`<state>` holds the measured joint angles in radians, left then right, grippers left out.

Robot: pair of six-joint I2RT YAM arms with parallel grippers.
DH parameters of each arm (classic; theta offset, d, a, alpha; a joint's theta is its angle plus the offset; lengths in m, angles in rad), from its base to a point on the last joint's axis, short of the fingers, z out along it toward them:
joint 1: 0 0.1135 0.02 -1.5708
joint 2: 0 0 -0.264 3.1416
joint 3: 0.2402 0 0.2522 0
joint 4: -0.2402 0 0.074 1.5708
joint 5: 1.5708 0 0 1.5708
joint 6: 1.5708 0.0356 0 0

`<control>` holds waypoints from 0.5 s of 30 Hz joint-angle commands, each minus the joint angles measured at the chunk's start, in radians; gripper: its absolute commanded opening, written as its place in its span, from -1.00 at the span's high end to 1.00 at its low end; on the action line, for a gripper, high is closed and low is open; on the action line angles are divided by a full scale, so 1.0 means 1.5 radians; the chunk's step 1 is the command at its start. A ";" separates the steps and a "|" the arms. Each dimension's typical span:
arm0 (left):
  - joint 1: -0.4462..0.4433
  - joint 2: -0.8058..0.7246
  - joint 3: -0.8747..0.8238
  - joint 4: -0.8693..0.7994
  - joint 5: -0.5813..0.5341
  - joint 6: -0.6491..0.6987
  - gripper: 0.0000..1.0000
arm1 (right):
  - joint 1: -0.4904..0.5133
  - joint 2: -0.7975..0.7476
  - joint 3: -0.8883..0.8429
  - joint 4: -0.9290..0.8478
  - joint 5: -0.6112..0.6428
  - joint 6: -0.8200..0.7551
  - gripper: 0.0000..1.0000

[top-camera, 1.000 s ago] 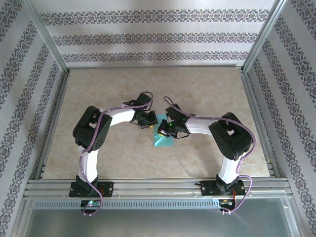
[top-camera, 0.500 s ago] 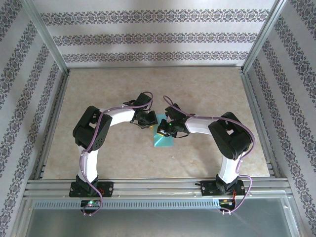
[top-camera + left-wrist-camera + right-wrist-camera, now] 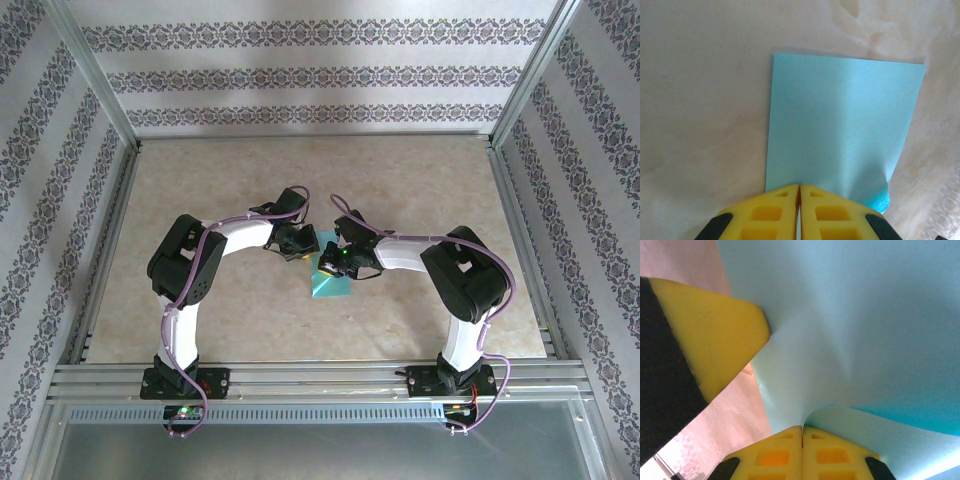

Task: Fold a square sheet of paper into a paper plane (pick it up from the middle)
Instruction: Fold the triangle a second time at the center of the table.

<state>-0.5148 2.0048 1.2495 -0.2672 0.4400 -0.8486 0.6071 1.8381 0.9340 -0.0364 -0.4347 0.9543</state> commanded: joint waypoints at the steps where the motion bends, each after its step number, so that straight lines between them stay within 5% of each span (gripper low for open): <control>1: 0.005 -0.008 -0.009 -0.060 -0.015 0.006 0.78 | 0.008 0.015 0.007 -0.023 0.008 -0.013 0.93; 15: 0.081 -0.149 -0.052 -0.078 -0.072 -0.004 0.67 | 0.004 0.017 0.008 -0.017 -0.003 -0.011 0.31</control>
<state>-0.3954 1.8183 1.1976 -0.3382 0.3607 -0.8490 0.6071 1.8416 0.9440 -0.0254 -0.4568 0.9436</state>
